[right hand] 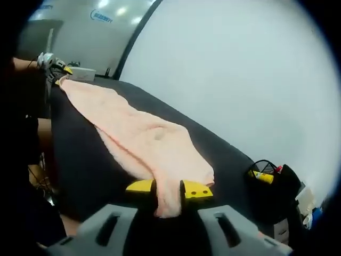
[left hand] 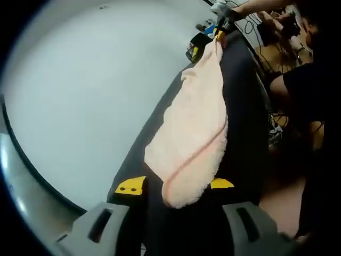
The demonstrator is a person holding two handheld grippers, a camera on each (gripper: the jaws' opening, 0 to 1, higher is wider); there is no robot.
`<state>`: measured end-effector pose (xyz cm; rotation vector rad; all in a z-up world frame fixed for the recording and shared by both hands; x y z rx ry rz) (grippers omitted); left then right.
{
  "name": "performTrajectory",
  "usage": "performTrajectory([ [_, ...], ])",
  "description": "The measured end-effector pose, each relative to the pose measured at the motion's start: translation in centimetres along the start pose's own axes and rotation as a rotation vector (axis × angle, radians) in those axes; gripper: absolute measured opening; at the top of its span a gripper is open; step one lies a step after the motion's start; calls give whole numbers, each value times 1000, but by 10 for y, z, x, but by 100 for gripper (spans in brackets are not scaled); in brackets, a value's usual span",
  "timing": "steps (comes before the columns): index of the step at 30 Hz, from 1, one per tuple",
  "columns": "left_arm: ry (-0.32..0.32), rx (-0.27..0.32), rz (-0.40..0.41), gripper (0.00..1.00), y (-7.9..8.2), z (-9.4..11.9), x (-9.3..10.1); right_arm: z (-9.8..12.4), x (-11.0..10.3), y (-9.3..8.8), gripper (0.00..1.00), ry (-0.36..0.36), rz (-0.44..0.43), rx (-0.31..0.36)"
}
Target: Fold the towel on the table until its edges align and the towel forms a compact rectangular stack.
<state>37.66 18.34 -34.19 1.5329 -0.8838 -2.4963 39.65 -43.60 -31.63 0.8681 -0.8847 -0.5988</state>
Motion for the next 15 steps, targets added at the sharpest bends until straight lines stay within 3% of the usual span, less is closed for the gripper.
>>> performTrajectory([
  [3,-33,-17,-48,41,7,-1,-4,9,1,-3,19,11,21,-5],
  [6,-143,4,-100,40,13,-1,-5,17,-2,-3,19,20,47,-23],
  [8,-238,36,-75,44,17,3,-10,17,-1,-5,20,18,102,-53],
  [10,-280,63,-15,49,14,2,-26,16,-5,-5,21,-8,133,-72],
  [11,-262,72,-8,49,11,1,-38,15,-10,-3,21,-5,141,-71],
  [13,-261,73,-5,49,24,10,-43,11,-11,-5,22,-37,178,-79],
  [15,-295,82,-17,53,22,5,-46,7,-13,-5,22,-74,177,-76],
])
Point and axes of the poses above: the point that each gripper's makers call its tool centre point, and the gripper's own axes: z roughly backward along the fingers, x roughly to its right, y roughly out of its top, the point moved 10 cm from there along z, roughly backward along the fingers, and after that the axes turned 2 degrees about -z, right-handed, at the moved point
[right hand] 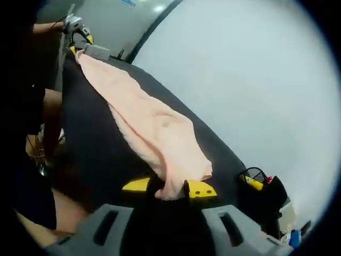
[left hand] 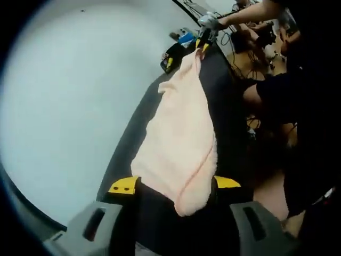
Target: Fold the towel on the table until its edges align and the towel forms a compact rectangular stack.
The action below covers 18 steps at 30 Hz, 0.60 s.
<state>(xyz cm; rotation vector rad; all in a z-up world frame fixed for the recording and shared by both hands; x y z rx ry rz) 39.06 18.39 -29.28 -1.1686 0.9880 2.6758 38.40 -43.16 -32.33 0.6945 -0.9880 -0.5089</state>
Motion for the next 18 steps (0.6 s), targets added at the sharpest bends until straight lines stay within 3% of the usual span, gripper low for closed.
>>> performTrajectory([
  [1,-12,-2,-5,55,-12,-6,-7,-2,-2,1,22,-22,-25,1],
  [3,-54,-8,-15,53,-15,-13,-6,-6,-4,0,22,-67,-79,7],
  [4,-70,-7,-32,53,-15,-16,-5,-2,-6,2,22,-117,-86,-1],
  [5,-81,-18,-51,52,-4,-17,2,2,-8,3,21,-155,-99,4],
  [6,-93,-21,-60,50,0,-19,6,4,-10,2,21,-185,-148,14],
  [8,-121,-46,-58,42,-10,-24,5,9,-14,-2,21,-224,-211,12],
  [9,-130,-81,-70,31,-8,-23,10,11,-15,-5,21,-264,-225,10],
  [11,-91,-89,-136,6,-10,-24,12,15,-20,-11,21,-302,-321,6],
  [12,-71,-87,-139,6,-9,-23,15,18,-27,-9,21,-317,-381,29],
  [14,-23,-84,-220,4,-11,-22,17,20,-40,-10,21,-332,-526,27],
  [16,50,-107,-253,4,-1,-17,21,15,-51,-9,24,-358,-644,21],
  [18,88,-82,-216,4,5,-15,20,4,-50,-12,26,-393,-717,46],
])
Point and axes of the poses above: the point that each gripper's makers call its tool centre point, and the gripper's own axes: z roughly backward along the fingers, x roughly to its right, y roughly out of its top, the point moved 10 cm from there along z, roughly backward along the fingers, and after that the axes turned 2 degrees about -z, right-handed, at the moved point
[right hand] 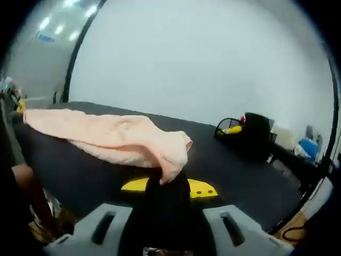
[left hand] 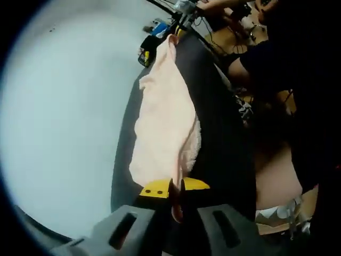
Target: Fold the towel on the table until its edges align and the towel forms a compact rectangular stack.
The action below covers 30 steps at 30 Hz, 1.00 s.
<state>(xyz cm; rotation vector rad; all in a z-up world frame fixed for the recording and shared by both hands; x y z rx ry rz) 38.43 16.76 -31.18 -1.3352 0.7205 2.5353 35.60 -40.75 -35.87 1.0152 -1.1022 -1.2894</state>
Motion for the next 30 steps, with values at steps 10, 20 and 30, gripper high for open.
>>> performTrajectory([
  [10,184,-84,183,2,-27,14,-34,-27,51,48,1,70,251,-24],
  [20,609,-16,208,2,10,76,-123,61,54,189,1,362,618,16],
  [30,784,-59,59,2,59,157,-210,116,45,295,1,306,764,111],
])
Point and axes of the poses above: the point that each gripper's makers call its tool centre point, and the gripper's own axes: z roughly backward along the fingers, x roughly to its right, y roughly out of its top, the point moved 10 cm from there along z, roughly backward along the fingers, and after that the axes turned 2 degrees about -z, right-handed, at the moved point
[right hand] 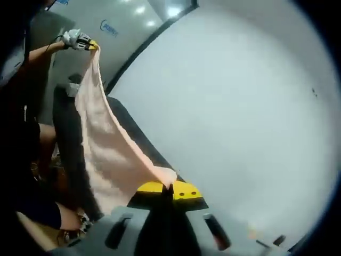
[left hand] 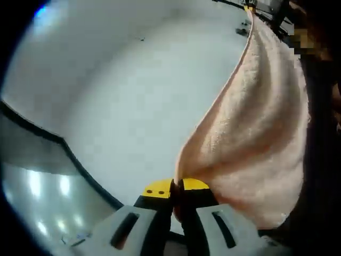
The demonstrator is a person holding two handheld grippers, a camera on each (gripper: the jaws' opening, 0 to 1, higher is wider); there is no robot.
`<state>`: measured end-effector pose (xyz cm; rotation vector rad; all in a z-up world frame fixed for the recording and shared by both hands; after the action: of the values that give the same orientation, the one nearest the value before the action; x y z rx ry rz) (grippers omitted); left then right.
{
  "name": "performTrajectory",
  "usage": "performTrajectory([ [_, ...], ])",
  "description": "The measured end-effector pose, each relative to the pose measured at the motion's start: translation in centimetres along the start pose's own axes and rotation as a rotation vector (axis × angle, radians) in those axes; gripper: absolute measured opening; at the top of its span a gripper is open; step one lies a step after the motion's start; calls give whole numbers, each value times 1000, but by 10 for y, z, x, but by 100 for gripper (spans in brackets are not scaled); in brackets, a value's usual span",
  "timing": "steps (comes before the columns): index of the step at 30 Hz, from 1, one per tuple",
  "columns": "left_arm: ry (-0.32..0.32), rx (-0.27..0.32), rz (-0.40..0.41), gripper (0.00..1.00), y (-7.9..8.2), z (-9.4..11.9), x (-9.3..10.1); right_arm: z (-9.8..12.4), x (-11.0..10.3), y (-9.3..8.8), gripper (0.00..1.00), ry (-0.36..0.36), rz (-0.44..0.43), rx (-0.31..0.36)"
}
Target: Fold the towel on the table until its edges align and the towel forms a compact rectangular stack.
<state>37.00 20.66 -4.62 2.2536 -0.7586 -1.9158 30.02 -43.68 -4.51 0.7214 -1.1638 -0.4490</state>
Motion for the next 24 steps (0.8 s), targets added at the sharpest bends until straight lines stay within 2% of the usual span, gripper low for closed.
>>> performTrajectory([
  [3,-88,-33,15,2,-8,-17,4,-34,8,-11,1,66,-45,-50],
  [6,-225,-86,23,2,-26,-46,30,-88,13,-36,1,130,-96,-117],
  [7,-270,-118,2,2,-37,-61,46,-102,12,-43,1,149,-117,-138],
  [11,-339,-164,22,2,-67,-104,83,-187,11,-80,1,199,-178,-222],
  [14,-381,-212,52,2,-88,-143,109,-246,-1,-101,1,210,-176,-308],
  [16,-439,-284,62,2,-106,-170,133,-288,3,-116,1,212,-189,-347],
  [18,-470,-317,78,2,-120,-193,154,-319,-2,-129,1,207,-182,-404],
  [20,-505,-363,105,2,-134,-210,177,-346,-2,-142,1,214,-178,-431],
  [22,-532,-386,114,2,-142,-221,194,-364,-10,-154,1,216,-177,-471],
  [24,-521,-398,124,2,-152,-235,208,-384,-14,-165,1,219,-171,-485],
])
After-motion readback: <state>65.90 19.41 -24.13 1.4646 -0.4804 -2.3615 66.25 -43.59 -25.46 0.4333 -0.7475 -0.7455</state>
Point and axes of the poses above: the point that each gripper's makers call its tool centre point, and the gripper's own axes: z roughly backward along the fingers, x roughly to its right, y roughly out of its top, the point moved 10 cm from there along z, roughly backward along the fingers, and after that the axes turned 2 degrees about -z, right-handed, at the moved point
